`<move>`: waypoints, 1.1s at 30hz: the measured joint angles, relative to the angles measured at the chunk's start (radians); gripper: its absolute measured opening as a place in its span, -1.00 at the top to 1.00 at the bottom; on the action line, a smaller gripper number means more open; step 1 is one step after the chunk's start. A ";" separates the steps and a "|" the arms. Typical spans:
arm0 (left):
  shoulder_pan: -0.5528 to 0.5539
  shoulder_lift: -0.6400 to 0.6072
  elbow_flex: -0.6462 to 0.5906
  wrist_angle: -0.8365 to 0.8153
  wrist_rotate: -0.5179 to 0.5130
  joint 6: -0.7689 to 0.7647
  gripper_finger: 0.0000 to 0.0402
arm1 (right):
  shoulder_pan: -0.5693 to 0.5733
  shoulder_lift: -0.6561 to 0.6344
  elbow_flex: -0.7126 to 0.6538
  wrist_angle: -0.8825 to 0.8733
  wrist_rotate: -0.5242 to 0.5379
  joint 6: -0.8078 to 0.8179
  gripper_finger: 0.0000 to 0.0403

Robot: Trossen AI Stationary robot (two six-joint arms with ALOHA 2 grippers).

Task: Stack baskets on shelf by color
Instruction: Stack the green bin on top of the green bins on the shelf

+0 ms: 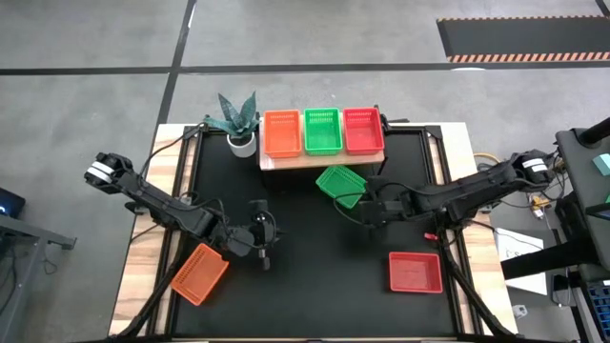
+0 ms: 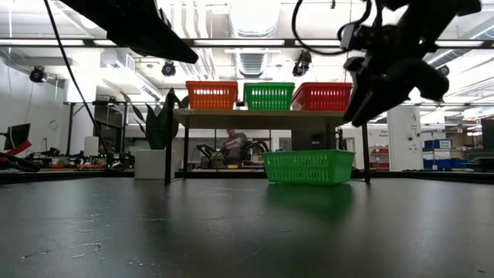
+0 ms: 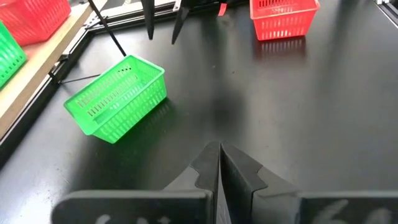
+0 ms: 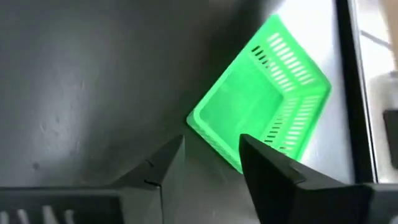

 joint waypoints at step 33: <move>0.000 0.000 -0.002 0.000 0.000 0.052 1.00 | -0.155 0.280 0.034 0.080 -0.029 -0.238 0.60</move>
